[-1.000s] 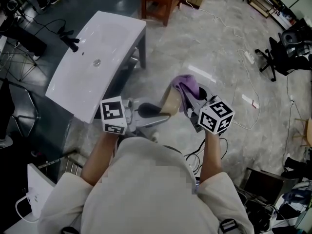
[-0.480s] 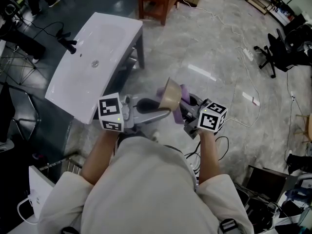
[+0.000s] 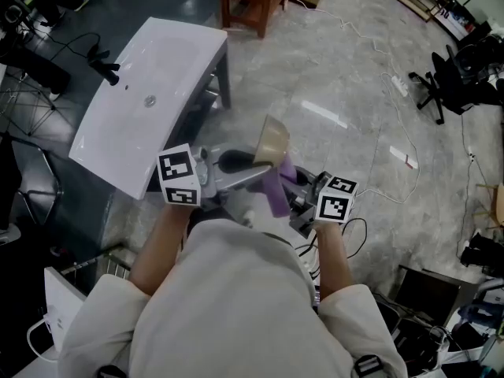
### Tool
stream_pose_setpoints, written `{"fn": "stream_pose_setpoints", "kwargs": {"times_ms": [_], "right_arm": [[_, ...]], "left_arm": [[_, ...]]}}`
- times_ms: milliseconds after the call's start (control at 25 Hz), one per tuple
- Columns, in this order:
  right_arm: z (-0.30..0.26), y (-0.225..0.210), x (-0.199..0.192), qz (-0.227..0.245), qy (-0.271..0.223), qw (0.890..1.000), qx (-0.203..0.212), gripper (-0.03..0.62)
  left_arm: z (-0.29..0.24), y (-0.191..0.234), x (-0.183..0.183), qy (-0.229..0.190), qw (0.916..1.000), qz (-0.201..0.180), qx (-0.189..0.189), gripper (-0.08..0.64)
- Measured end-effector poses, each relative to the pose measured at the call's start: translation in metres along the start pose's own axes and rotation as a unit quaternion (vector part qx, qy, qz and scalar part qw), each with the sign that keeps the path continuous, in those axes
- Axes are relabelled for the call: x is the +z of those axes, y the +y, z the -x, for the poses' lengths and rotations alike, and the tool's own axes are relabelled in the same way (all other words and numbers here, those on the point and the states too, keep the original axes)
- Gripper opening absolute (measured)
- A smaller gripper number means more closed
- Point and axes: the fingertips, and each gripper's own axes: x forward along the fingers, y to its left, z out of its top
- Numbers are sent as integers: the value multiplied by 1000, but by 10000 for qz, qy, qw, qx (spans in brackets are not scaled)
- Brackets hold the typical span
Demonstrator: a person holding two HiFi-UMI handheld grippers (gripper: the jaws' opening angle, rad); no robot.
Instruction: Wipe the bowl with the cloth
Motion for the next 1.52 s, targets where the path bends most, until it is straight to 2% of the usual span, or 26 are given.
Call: {"fn": "stream_pose_setpoints", "kwargs": {"times_ms": [200, 280, 560, 680, 800, 960, 1200, 1320, 1520], "right_arm": [[6, 22, 6, -355, -386, 9973, 523, 49], [9, 29, 10, -343, -477, 9965, 595, 49], [22, 32, 21, 384, -299, 9988, 42, 49], [29, 37, 29, 905, -183, 9955, -213, 49], [31, 45, 35, 1262, -76, 9916, -261, 49], [30, 57, 52, 1681, -210, 9849, -356, 49], [19, 52, 69, 2573, 50, 9599, -1112, 49], [15, 46, 75, 2999, 93, 9402, -1610, 49], [9, 34, 91, 3477, -23, 9132, -2126, 49]], "left_arm": [[0, 19, -12, 205, 9991, 9, 382, 10], [0, 22, -20, 323, 9986, 63, 416, 9], [1, 24, -29, 375, 9985, 251, 309, 9], [0, 22, -30, 387, 9985, 252, 294, 9], [0, 21, -31, 356, 9987, 276, 253, 9], [3, 24, -43, 686, 9970, 175, 314, 9], [-4, 19, -48, 694, 9970, 202, 286, 9], [-4, 16, -46, 735, 9967, 159, 291, 9], [1, 11, -47, 1011, 9946, -10, 218, 9]]}}
